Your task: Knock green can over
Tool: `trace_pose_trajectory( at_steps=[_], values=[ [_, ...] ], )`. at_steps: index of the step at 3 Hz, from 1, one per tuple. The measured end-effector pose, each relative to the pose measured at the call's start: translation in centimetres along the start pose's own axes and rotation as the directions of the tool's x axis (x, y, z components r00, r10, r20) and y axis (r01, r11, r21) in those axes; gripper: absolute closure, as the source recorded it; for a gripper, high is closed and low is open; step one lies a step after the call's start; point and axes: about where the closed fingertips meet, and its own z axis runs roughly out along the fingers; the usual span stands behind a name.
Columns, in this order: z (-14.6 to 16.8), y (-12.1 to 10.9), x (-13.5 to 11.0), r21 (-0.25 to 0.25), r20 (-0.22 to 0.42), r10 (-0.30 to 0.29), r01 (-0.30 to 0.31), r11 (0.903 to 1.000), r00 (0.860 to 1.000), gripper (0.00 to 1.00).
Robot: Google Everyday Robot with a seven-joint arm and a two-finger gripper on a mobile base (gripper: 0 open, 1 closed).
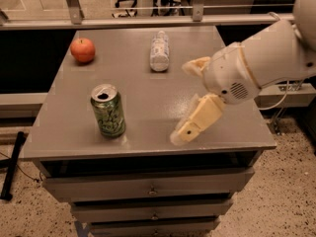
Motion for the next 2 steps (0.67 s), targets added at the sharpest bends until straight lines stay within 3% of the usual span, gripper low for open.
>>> trace_pose_trajectory(
  at_steps=[1,2],
  values=[
    [5.2,0.0,-1.7,-0.045,0.133,-0.027,0.034,0.9984,0.991,0.00],
    [9.9,-0.3,-4.2,-0.079,0.262,-0.056,0.080,0.9937,0.963,0.00]
  ],
)
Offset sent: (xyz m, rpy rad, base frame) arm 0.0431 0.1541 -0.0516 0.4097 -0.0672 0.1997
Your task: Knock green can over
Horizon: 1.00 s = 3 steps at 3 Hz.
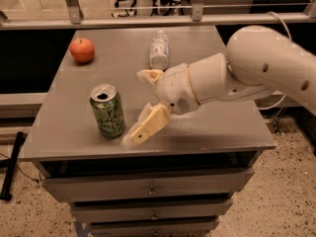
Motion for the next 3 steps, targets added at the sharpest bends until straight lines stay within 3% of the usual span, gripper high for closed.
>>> trace_pose_trajectory(
  at_steps=[1,2,3],
  values=[
    [4.0,-0.5,-0.9,-0.030,0.107,-0.017,0.020,0.9993,0.994,0.00],
    [6.6,-0.5,-0.9,-0.049,0.197,0.010,-0.001,0.9988,0.980,0.00],
    [8.0,-0.2,-0.8,-0.057,0.247,0.038,-0.024,0.9981,0.968,0.16]
  ],
)
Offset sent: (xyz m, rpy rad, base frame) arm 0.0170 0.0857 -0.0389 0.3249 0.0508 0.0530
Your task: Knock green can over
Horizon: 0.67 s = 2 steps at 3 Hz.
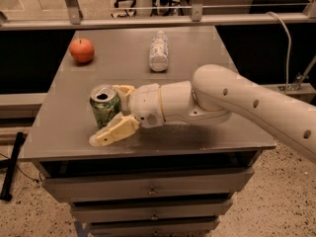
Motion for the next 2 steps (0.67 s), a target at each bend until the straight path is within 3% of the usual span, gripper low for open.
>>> trace_pose_trajectory(
  at_steps=[2],
  values=[
    [-0.39,-1.05,0.57,0.017,0.016,0.014,-0.015,0.9997,1.000,0.62]
  ],
)
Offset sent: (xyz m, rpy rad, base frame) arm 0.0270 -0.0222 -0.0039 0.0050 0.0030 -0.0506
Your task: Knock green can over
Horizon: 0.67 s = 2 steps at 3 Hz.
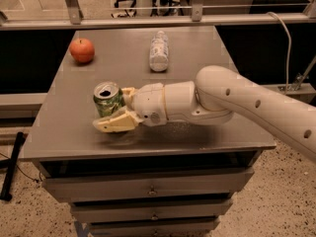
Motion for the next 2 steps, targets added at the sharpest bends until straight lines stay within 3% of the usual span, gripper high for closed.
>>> trace_pose_trajectory(
  at_steps=[1,2],
  values=[
    [-1.5,-1.8,-0.4,0.011,-0.049,-0.022,0.022,0.9997,0.999,0.86],
    [-3.4,-4.1,-1.6,0.013,-0.146,-0.069,0.072,0.9973,0.987,1.00]
  ],
)
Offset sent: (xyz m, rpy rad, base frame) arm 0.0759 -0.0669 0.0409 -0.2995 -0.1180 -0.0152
